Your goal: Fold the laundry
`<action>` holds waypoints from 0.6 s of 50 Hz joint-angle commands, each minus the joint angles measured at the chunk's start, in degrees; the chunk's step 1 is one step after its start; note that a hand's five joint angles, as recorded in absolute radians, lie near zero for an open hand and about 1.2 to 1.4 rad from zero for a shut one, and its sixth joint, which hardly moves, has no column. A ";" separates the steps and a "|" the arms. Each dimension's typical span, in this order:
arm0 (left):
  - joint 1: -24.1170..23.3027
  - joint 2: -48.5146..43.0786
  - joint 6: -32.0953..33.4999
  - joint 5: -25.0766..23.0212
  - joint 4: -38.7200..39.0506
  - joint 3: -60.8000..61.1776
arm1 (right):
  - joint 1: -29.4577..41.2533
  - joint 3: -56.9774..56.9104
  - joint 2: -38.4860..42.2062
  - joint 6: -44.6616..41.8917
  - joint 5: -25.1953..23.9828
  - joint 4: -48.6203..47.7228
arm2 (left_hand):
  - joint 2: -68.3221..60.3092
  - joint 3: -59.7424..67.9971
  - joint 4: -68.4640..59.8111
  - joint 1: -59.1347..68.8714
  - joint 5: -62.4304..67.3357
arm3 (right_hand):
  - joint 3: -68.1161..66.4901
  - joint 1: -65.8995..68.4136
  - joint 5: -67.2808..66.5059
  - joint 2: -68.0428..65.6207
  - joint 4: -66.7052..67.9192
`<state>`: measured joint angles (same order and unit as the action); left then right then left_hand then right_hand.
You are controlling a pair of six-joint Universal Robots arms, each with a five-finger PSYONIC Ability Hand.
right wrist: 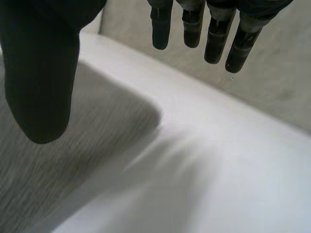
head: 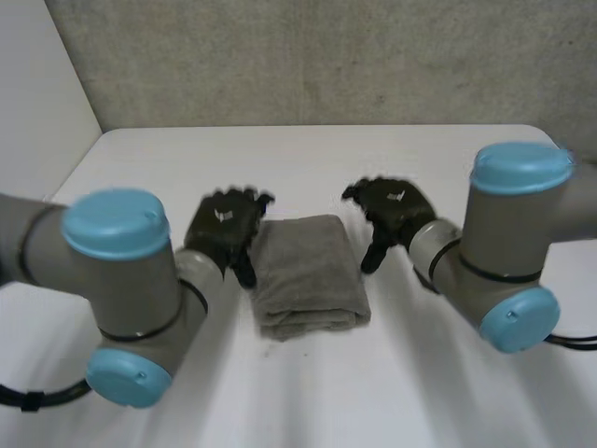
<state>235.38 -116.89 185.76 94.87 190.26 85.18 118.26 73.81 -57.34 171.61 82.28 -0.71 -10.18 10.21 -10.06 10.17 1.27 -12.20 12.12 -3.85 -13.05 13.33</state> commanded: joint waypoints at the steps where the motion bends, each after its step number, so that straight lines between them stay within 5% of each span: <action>1: 1.48 9.65 -0.57 -0.12 -6.19 -7.72 | -2.24 -2.70 -9.18 -1.45 3.50 0.36 | -0.54 0.51 -0.66 0.55 -0.55 | 2.20 -2.12 3.85 3.05 -3.33; 13: 11.23 20.20 -7.51 -3.19 -22.38 -16.54 | -5.50 -3.95 -20.18 -1.28 7.45 2.82 | -0.04 0.01 -0.15 0.04 -1.06 | 2.20 -2.12 3.85 3.05 -3.33; 30: 11.94 22.58 -8.92 -7.51 -25.81 -14.17 | -4.88 -1.75 -24.92 -0.05 9.04 5.28 | 0.13 -0.16 0.02 -0.13 -1.23 | 2.20 -2.12 3.85 3.05 -3.33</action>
<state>247.16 -93.98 176.82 87.26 164.94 69.66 113.31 70.70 -79.49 171.47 91.46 4.43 -9.52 9.58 -9.65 9.92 1.27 -12.20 12.12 -3.85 -13.05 13.33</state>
